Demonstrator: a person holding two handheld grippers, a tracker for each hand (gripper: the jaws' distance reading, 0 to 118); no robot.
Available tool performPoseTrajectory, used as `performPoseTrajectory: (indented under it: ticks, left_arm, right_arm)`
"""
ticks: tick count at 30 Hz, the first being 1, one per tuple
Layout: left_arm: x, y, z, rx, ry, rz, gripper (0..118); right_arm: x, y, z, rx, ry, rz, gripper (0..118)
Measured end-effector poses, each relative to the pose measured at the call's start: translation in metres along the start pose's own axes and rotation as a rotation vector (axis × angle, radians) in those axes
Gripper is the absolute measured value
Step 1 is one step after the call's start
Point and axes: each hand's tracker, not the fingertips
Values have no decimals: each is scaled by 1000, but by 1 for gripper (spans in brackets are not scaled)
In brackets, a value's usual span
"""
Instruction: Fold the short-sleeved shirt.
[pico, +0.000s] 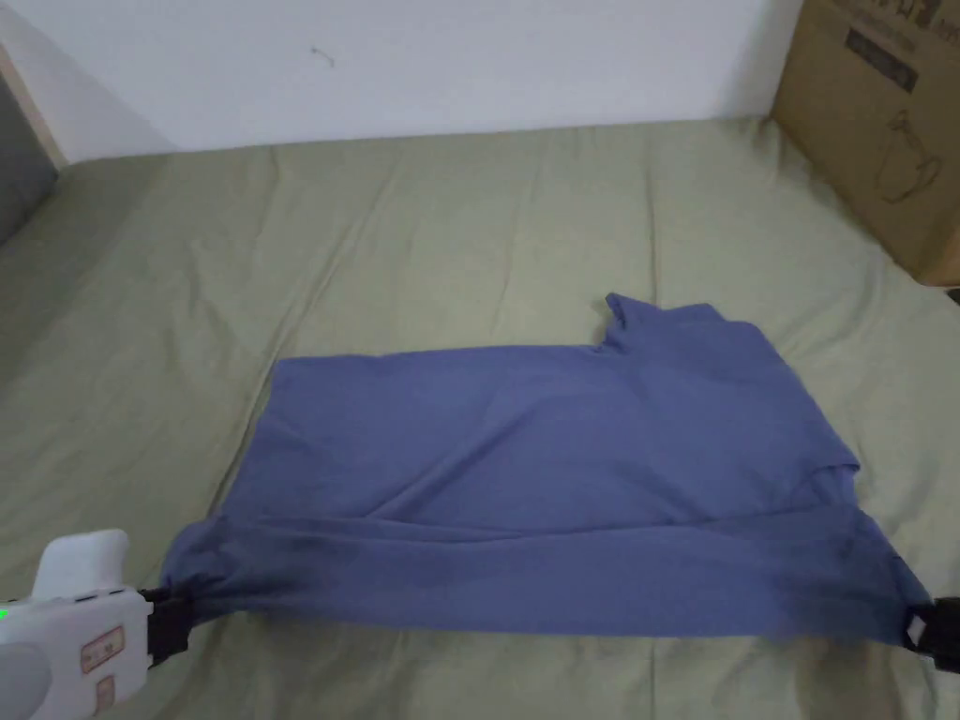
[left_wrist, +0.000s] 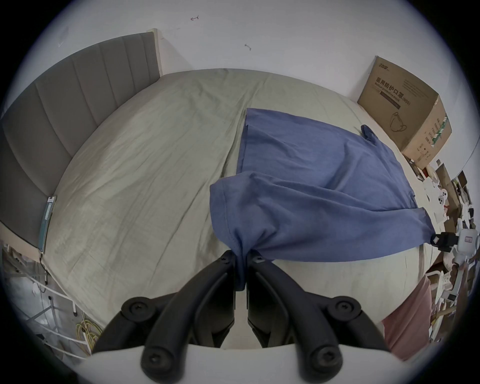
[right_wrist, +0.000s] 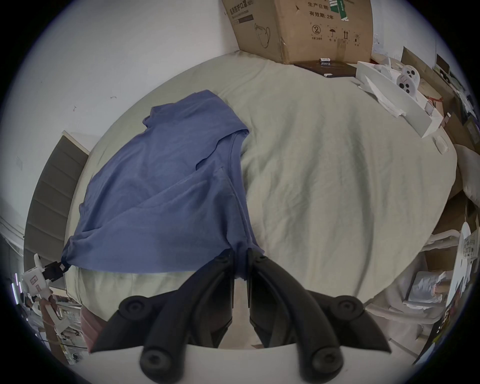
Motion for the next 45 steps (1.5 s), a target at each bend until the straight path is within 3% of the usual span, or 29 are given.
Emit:
performPoseTrajectory:
  ticks: [5, 9, 11, 12, 13, 14, 15, 16, 17, 18, 19, 21, 22, 23, 24, 25, 27, 31, 34, 38, 39, 42, 43, 45]
  left_arm:
    - [-7, -31, 16, -30, 29, -48, 7]
    - [-17, -60, 17, -69, 28, -35, 7]
    - [-19, -70, 14, -82, 35, -23, 8]
    - [-21, -71, 12, -80, 29, -16, 15]
    - [-21, -70, 9, -83, 28, -8, 42]
    - [-19, -68, 8, -96, 47, -5, 75]
    - [-17, -64, 8, -120, 78, -22, 95]
    - [-16, -62, 9, -109, 90, -36, 103]
    - [-15, -59, 14, -78, 90, -40, 103]
    - [-12, -54, 20, -43, 81, -37, 116]
    - [-9, -46, 27, -9, 53, -21, 116]
    - [-4, -32, 33, 9, 0, 22, 113]
    - [1, -25, 39, 41, -38, 33, 99]
    - [6, -19, 41, 62, -60, 31, 73]
    - [12, -15, 39, 67, -71, 26, 36]
    - [19, -13, 33, 65, -53, 18, 0]
    - [32, -11, 24, 73, -29, -8, 0]
    - [39, -8, 5, 15, -131, 112, 0]
    - [47, 3, 6, 35, -103, 62, 0]
    - [48, 23, 2, 42, -97, 48, 0]
    - [48, 27, 0, 42, -94, 48, 0]
    - [47, 35, -8, 34, -74, 45, 0]
    - [46, 37, -11, 26, -69, 45, 0]
    - [45, 38, -17, 6, -64, 51, 0]
  right_arm:
    - [3, -22, 14, -23, -17, 37, 10]
    - [13, -44, 16, -51, -22, 17, 10]
    - [15, -50, 9, -80, -38, 10, 20]
    - [16, -51, 4, -100, -46, 9, 40]
    - [13, -50, 0, -127, -123, 12, 73]
    - [9, -49, 1, -106, -176, 27, 85]
    - [8, -47, 5, -68, -161, 32, 86]
    - [5, -42, 10, -40, -131, 19, 86]
    - [2, -36, 17, -13, -114, 6, 86]
    - [-2, -29, 24, 6, -86, 9, 86]
    - [-6, -22, 29, 31, -63, 13, 86]
    - [-21, -8, 41, 78, -28, 54, 84]
    - [-30, 0, 46, 104, -15, 79, 70]
    - [-39, 6, 49, 135, -16, 97, 48]
    - [-46, 11, 47, 139, -23, 100, 18]
    - [-54, 16, 44, 130, -31, 101, 2]
    - [-64, 19, 28, 122, -13, 114, 2]
    - [-74, 27, -12, 28, 60, 70, 1]
    - [-78, 44, -23, 37, 91, 33, 1]
    - [-89, 95, -40, 59, 102, 89, 1]
    - [-91, 110, -47, 56, 99, 96, 5]
    - [-97, 159, -76, 28, 57, 104, 104]
    - [-97, 173, -89, 27, 55, 118, 113]
    - [-101, 200, -108, 24, 53, 139, 113]
